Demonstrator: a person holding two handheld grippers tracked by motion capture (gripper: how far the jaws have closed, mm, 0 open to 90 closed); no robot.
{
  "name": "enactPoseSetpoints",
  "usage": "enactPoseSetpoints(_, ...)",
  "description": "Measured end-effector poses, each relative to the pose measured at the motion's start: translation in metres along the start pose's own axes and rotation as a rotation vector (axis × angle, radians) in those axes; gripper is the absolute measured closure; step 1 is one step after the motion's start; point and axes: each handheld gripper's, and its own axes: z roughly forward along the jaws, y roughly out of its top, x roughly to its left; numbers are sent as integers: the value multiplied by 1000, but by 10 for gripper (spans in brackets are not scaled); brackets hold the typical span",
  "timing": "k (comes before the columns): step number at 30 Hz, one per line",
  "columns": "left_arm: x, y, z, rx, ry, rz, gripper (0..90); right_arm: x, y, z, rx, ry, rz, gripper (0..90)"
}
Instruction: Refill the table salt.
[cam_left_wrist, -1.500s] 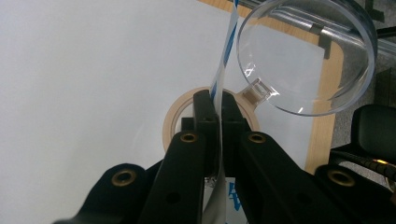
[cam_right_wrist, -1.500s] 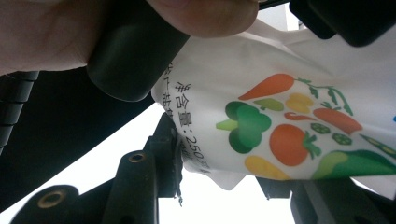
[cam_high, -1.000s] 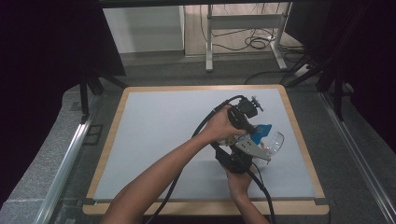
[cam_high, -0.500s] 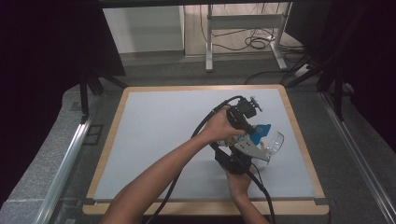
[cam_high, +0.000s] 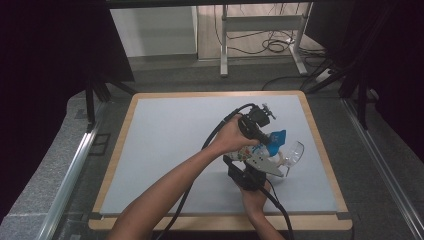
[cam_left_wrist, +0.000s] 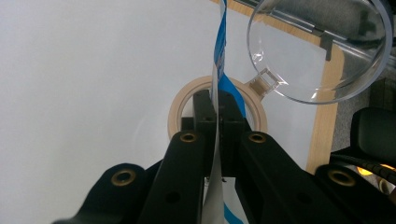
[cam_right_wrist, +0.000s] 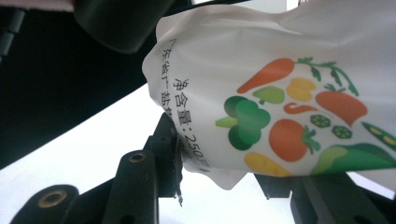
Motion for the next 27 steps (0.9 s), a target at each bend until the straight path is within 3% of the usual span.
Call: enactPoseSetpoints(27,7,-26,-15,-83,-45,-49,897,-1,-21,-6,93,-27,-73,571)
